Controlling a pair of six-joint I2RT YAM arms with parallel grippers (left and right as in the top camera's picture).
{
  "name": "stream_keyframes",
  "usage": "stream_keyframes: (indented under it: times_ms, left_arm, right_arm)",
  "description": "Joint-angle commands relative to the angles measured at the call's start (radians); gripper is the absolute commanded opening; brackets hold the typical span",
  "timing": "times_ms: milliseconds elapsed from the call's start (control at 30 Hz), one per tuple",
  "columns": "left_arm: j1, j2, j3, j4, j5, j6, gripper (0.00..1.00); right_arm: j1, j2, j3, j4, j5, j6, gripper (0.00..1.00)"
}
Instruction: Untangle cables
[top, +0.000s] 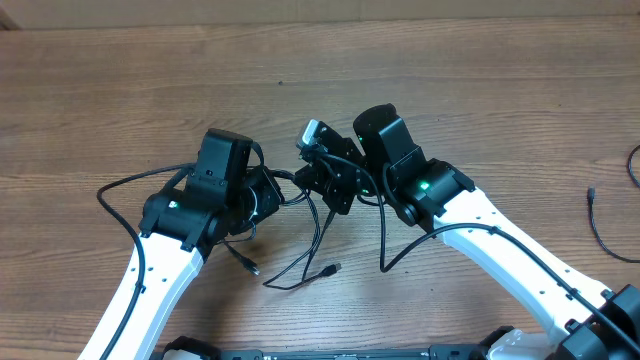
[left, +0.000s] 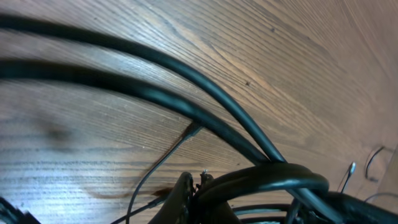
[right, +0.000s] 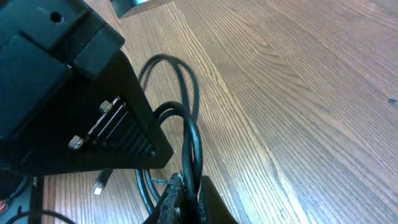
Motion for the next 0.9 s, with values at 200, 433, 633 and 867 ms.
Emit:
stream_keyframes:
  times_ms: [200, 433, 633, 867]
  left_arm:
    - [0.009, -0.002, 0.010, -0.040, -0.146, -0.189, 0.04]
    - [0.008, -0.002, 0.010, -0.035, -0.150, -0.214, 0.04]
    - [0.008, -0.002, 0.010, -0.035, -0.121, -0.130, 0.04]
    - [0.008, -0.002, 0.010, -0.031, -0.023, -0.194, 0.04]
  right_arm:
    - [-0.098, -0.010, 0.008, -0.032, 0.068, 0.058, 0.04]
    - [-0.165, -0.010, 0.008, -0.060, 0.056, 0.109, 0.04]
    - [-0.164, -0.010, 0.008, -0.059, -0.143, -0.050, 0.57]
    - [-0.129, -0.010, 0.008, -0.092, -0.278, -0.226, 0.56]
